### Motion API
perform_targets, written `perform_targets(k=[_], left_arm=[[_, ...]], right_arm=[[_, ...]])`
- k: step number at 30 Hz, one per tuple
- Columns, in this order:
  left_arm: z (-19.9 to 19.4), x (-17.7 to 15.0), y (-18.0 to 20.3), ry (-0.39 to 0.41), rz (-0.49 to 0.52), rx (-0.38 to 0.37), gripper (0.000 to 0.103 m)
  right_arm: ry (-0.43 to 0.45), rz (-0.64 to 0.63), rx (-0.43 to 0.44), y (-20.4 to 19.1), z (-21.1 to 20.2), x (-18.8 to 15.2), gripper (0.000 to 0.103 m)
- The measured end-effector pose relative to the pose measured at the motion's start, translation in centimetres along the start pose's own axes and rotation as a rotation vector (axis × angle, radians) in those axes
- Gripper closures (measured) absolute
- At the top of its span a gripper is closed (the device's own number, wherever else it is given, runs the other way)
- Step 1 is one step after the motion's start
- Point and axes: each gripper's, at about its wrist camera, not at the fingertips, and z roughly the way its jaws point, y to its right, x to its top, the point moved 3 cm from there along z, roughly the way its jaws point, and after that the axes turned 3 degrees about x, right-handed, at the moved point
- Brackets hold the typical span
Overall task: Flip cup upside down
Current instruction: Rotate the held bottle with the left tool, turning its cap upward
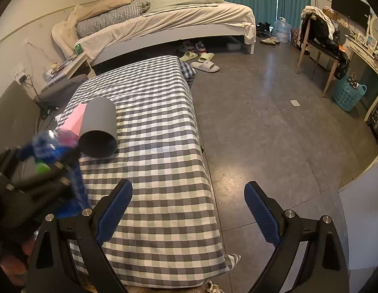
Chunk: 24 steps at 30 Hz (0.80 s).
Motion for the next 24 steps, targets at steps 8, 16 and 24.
perform_targets(k=[8,16,24], left_arm=[[2.0,-1.0,-0.7,-0.185,-0.113,-0.117,0.017],[2.0,-0.8,-3.0,-0.377,-0.344,-0.216,0.017],[4.6,-1.5,-4.2,-0.530,-0.492,-0.299,0.017]], right_arm=[[-0.006,0.023,0.008,0.8,-0.1,-0.1,0.010],[-0.003,0.030,0.016,1.3,-0.1,-0.1,0.010],[-0.003,0.034,0.018,1.6,-0.1,0.0,0.010]])
